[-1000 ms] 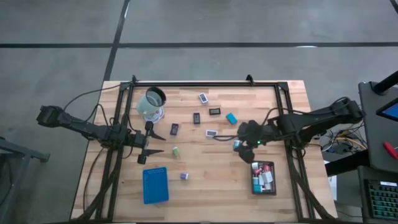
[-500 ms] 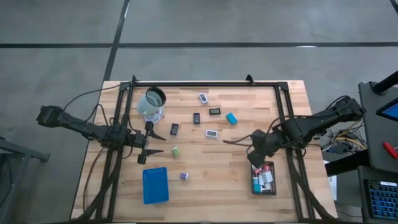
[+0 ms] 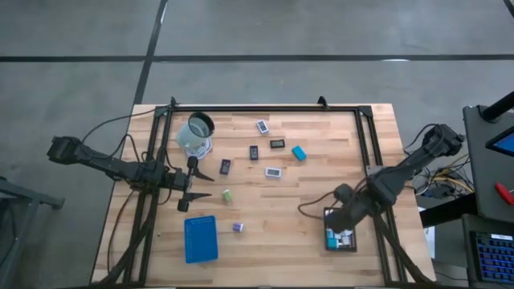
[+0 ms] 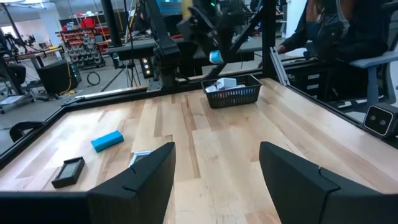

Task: Pick & Place Office items
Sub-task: Put the light blue charger adapter into the black bin

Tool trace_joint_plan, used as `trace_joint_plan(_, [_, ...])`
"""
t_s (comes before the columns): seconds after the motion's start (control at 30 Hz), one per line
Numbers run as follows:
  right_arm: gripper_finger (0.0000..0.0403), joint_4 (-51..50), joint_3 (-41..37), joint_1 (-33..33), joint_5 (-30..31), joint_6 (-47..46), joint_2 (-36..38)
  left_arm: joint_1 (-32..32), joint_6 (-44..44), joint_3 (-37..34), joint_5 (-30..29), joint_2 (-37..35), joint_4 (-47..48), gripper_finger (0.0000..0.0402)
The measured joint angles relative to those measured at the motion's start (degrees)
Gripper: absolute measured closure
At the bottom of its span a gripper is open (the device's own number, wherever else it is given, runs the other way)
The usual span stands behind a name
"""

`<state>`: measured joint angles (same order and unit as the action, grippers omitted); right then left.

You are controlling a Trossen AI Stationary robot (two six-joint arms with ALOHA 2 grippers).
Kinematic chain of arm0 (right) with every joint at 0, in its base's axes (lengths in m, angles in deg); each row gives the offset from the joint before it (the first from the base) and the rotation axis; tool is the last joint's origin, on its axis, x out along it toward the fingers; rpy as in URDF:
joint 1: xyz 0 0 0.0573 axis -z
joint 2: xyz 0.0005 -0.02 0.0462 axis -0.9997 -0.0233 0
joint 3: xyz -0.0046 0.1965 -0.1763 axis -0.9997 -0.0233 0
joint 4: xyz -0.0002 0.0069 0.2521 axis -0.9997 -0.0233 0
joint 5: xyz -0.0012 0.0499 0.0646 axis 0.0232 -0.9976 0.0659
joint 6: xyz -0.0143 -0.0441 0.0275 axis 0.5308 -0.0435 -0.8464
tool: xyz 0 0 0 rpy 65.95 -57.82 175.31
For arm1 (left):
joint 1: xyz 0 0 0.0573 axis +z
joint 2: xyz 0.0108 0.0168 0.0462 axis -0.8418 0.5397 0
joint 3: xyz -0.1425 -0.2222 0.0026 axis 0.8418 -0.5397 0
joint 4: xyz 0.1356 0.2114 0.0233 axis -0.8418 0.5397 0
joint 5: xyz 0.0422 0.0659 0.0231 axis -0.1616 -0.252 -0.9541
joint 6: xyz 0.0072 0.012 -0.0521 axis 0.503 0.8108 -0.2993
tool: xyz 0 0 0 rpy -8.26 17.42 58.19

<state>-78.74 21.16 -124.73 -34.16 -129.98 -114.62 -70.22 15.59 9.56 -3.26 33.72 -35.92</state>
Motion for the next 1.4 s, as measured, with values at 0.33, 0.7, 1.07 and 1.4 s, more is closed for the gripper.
trace_joint_plan(0.33, [0.0158,-0.07,0.56,-2.44,0.62,1.72,-11.44,-0.01,0.00,0.00,0.00,0.00,0.02,0.0164])
trace_joint_plan(0.7, [0.0158,-2.99,4.63,-2.71,0.46,9.24,-21.41,-0.01,0.00,0.00,-0.01,0.00,0.02,0.0164])
trace_joint_plan(1.07, [0.0158,-8.02,8.16,-2.72,3.30,9.07,-22.43,-0.01,0.00,0.00,-0.01,0.00,0.01,0.0164])
trace_joint_plan(1.4, [0.0131,-8.01,7.62,-2.72,3.74,8.83,-22.43,0.00,0.00,0.00,-0.02,0.00,0.02,0.0164])
